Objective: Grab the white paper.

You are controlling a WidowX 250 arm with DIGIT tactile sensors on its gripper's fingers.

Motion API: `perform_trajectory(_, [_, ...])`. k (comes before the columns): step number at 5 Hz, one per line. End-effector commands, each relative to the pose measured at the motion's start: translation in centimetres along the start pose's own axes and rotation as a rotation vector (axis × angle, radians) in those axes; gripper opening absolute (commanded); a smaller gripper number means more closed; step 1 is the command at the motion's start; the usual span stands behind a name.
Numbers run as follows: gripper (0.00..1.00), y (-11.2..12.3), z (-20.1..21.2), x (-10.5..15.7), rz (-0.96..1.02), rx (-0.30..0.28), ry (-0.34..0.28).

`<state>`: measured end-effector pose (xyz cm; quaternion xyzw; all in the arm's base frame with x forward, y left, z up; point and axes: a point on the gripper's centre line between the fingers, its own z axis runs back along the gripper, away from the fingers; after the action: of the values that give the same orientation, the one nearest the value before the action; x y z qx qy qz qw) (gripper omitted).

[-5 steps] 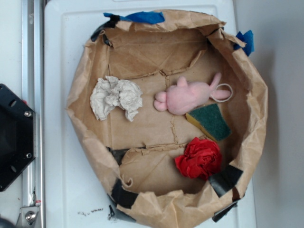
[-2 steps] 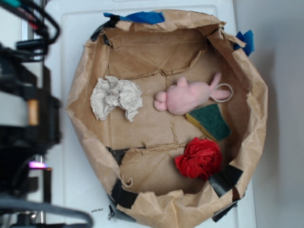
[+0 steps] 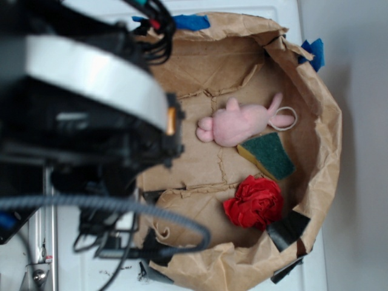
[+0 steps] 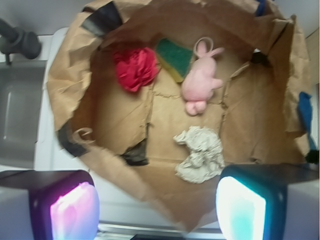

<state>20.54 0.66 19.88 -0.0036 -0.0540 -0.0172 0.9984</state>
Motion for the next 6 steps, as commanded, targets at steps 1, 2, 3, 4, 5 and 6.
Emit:
perform_trajectory(1, [1.00, 3.0, -2.7, -0.4, 0.045, 0.063, 0.022])
perform_trajectory(2, [1.00, 3.9, -4.3, -0.6, 0.027, 0.096, 0.070])
perform_trajectory(3, [1.00, 3.9, -4.3, -0.6, 0.027, 0.096, 0.070])
perform_trajectory(4, [1.00, 3.9, -4.3, -0.6, 0.027, 0.096, 0.070])
perform_trajectory(5, [1.00, 3.9, -4.3, -0.6, 0.027, 0.096, 0.070])
perform_trajectory(6, [1.00, 3.9, -4.3, -0.6, 0.027, 0.096, 0.070])
